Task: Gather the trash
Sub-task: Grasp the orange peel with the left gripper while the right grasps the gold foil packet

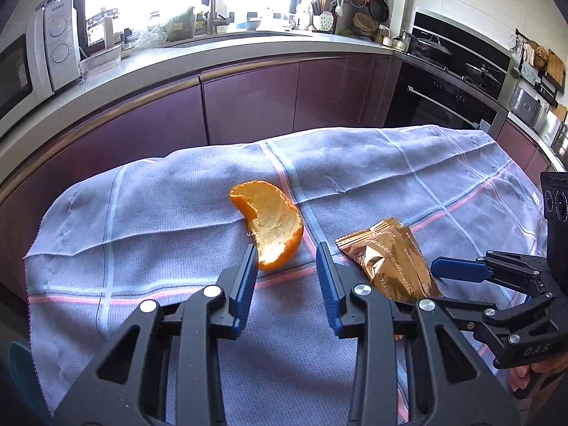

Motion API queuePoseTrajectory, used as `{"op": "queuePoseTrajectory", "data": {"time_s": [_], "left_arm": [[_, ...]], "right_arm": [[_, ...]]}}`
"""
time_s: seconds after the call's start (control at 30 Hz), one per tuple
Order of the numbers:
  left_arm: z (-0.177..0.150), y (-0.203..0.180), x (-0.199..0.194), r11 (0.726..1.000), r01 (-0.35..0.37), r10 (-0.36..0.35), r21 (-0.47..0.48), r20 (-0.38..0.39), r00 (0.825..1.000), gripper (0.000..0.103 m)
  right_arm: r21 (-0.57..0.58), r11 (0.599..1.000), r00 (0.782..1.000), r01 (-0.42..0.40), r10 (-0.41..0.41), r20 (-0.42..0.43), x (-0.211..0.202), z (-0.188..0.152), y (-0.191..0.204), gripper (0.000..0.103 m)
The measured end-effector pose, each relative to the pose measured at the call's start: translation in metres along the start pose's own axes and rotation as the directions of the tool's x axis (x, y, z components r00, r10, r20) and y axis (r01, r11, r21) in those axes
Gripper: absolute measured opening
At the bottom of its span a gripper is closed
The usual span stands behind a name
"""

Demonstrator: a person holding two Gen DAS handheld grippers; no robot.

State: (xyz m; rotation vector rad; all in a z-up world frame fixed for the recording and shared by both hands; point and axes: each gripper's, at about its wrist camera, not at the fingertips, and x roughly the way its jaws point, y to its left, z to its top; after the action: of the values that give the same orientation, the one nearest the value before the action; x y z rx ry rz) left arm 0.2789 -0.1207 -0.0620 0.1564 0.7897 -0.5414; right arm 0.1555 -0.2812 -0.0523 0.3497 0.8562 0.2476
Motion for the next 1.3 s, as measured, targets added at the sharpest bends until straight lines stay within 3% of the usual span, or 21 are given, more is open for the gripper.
{"op": "queuePoseTrajectory", "data": {"time_s": [0.1,0.23,0.37,0.47,0.7,1.3], "left_arm": [[0.002,0.000,0.004,1.000,0.008,-0.008,0.011,-0.005,1.000,0.019],[0.002,-0.003,0.008,0.999,0.025,-0.025,0.024,-0.007,1.000,0.015],[-0.002,-0.007,0.012,0.999,0.042,-0.041,0.033,-0.027,0.999,0.006],[-0.006,-0.011,0.013,0.999,0.027,-0.025,0.041,-0.037,0.999,0.006],[-0.014,-0.009,0.000,1.000,0.013,-0.012,0.028,-0.028,1.000,0.005],[-0.066,0.023,-0.102,0.998,0.046,-0.044,-0.048,0.050,0.998,0.005]], "right_arm": [[-0.011,1.000,1.000,0.001,-0.001,0.000,0.000,0.000,0.002,0.059],[-0.027,1.000,1.000,0.008,-0.008,-0.002,0.001,0.001,0.005,0.059],[-0.035,0.999,1.000,0.013,-0.013,-0.006,0.003,0.001,0.007,0.049],[-0.033,0.999,1.000,0.005,-0.006,-0.010,0.003,0.000,0.006,0.041],[-0.001,0.999,0.999,-0.042,0.042,-0.028,0.003,-0.002,0.000,0.012],[0.016,0.986,0.986,-0.165,0.165,0.020,-0.028,-0.006,0.007,0.004]]}}
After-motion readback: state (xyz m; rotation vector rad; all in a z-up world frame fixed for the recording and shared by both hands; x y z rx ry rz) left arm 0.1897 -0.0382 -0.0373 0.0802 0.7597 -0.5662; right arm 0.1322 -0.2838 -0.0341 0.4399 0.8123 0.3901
